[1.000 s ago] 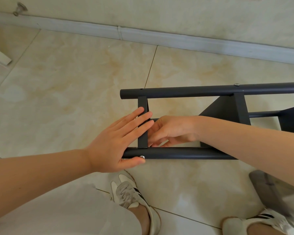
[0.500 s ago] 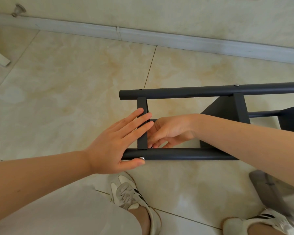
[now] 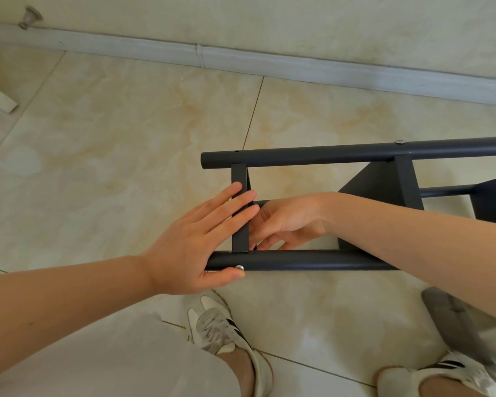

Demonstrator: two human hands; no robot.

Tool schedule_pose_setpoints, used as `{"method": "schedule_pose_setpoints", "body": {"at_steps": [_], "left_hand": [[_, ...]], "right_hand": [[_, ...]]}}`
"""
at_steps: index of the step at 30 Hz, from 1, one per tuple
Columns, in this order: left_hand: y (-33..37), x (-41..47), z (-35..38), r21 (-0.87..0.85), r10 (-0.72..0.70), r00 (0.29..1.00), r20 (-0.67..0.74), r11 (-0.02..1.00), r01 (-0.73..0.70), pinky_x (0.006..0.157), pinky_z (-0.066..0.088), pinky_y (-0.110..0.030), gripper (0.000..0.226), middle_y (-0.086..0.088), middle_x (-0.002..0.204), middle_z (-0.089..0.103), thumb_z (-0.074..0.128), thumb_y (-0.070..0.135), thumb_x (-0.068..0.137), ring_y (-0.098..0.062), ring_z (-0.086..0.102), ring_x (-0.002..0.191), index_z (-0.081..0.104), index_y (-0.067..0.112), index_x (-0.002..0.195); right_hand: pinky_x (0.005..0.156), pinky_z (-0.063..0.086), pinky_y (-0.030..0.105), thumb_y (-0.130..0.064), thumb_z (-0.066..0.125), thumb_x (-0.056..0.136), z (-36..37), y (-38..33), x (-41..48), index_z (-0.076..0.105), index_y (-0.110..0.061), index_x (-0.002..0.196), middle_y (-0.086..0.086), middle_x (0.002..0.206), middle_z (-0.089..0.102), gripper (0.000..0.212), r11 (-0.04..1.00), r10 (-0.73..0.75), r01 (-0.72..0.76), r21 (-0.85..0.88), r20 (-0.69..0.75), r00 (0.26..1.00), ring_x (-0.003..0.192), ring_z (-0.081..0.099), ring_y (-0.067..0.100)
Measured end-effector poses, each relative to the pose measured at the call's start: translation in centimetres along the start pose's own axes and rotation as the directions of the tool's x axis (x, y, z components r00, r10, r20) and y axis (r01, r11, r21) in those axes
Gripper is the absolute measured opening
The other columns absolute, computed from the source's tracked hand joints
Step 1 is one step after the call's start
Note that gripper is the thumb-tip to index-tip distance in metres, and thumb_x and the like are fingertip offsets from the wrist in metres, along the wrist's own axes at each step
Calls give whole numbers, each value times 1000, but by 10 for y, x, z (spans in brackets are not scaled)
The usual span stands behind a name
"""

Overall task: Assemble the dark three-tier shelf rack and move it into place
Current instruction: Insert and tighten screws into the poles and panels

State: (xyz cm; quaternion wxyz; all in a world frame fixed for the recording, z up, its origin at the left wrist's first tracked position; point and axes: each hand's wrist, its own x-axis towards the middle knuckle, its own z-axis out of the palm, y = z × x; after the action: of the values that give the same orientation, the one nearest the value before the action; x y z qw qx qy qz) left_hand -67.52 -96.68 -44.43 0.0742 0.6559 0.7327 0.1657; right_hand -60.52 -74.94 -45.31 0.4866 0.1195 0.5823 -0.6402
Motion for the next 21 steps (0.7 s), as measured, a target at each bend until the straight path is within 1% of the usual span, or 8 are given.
{"method": "schedule_pose_setpoints", "body": {"at_steps": [3,5,10,13,17,18,20,21], "left_hand": [[0,0,0,4,3,1000,-5,1000,-3,125,16,-33,78,-9,165,25,54,53,95,-28,13,156,32,6,154],[0,0,0,7,3,1000,-3,1000,-3,125,17,-33,77,-9,165,25,52,54,96,-28,13,156,32,7,154],[0,0,0,2,2,1000,-1,1000,-2,125,17,-33,77,-8,165,25,52,54,96,-28,13,156,32,8,154],[0,0,-1,-5,3,1000,-4,1000,-3,125,19,-35,77,-9,165,26,54,53,95,-28,14,155,33,7,154],[0,0,-1,-3,0,1000,-3,1000,0,125,19,-34,77,-9,164,26,54,53,95,-28,14,155,33,7,153],[0,1,-1,-3,1,1000,-3,1000,-1,125,19,-34,77,-9,164,27,54,53,95,-29,14,155,34,7,153],[0,1,-1,2,3,1000,-2,1000,-3,125,18,-33,76,-9,165,26,53,54,96,-28,14,155,34,6,153],[0,0,-1,6,2,1000,-1,1000,-2,125,17,-32,76,-9,165,26,51,55,96,-28,14,155,34,7,153]], "right_hand": [[107,46,45,-21,64,94,0,0,0,75,-17,100,4,114,70,13,1000,3,-3,3,10,1000,109,63,19],[105,47,44,-20,65,94,1,0,0,76,-21,88,0,105,72,13,1000,2,-2,-11,1,1000,104,64,18],[107,46,46,-17,65,93,1,-2,0,73,-16,85,0,100,70,11,999,-8,5,-53,-54,998,100,59,18],[108,44,46,-16,66,93,-1,-5,-2,71,-7,105,6,112,69,16,998,-13,11,-62,-41,999,105,56,19],[108,45,47,-16,66,93,-2,-5,0,66,-1,116,10,119,67,27,998,11,-13,-67,-37,999,105,57,19],[107,45,46,-16,66,93,-2,-5,1,68,-2,113,7,113,69,25,997,18,-20,-72,-34,999,103,56,19],[107,45,45,-17,67,92,-2,-5,1,74,-13,94,-2,96,71,8,996,25,-28,-87,-32,999,97,56,18],[106,46,44,-18,67,91,-2,-6,1,74,-17,85,-4,90,71,9,996,24,-27,-88,-33,999,95,55,18]]}}
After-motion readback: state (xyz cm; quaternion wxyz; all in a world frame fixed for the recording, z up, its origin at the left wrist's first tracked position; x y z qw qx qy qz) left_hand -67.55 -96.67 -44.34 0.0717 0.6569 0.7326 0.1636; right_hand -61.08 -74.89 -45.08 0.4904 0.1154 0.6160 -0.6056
